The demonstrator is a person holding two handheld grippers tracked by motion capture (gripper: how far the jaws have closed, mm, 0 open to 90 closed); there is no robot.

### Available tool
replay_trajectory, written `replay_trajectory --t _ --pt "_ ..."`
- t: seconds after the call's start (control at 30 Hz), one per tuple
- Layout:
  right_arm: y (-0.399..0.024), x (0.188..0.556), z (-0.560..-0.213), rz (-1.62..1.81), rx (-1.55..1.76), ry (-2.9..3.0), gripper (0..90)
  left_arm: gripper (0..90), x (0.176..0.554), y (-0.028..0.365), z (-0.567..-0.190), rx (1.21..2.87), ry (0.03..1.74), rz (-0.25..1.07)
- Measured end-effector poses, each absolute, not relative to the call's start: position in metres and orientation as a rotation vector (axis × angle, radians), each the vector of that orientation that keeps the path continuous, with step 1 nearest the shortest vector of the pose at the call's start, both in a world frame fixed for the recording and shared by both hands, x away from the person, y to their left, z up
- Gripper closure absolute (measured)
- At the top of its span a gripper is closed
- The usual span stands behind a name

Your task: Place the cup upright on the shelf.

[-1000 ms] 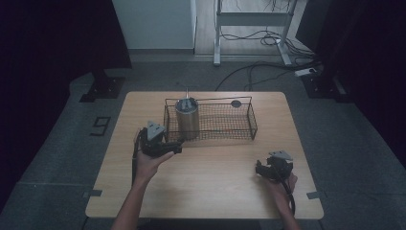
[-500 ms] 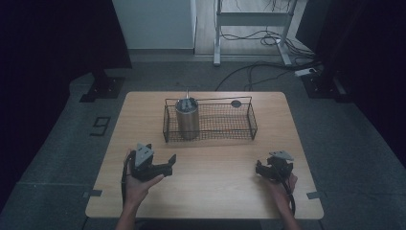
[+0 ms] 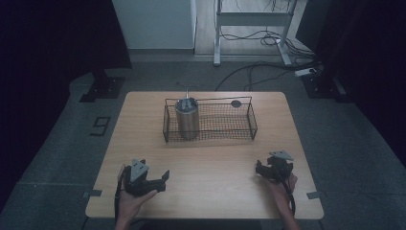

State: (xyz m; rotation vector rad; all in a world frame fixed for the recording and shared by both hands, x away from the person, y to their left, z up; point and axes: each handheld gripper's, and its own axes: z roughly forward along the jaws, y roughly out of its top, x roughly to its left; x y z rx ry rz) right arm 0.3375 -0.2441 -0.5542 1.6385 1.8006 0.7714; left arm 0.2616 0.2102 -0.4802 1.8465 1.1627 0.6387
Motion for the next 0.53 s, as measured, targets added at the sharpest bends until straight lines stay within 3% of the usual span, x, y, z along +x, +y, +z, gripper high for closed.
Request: replay_trajectory --t 0.53 --pt "-0.2447 0.3378 -0.5542 0.777 1.642 1.803 13.9 2.0 0.2639 0.2026 -0.4852 1.864 1.157 0.608"
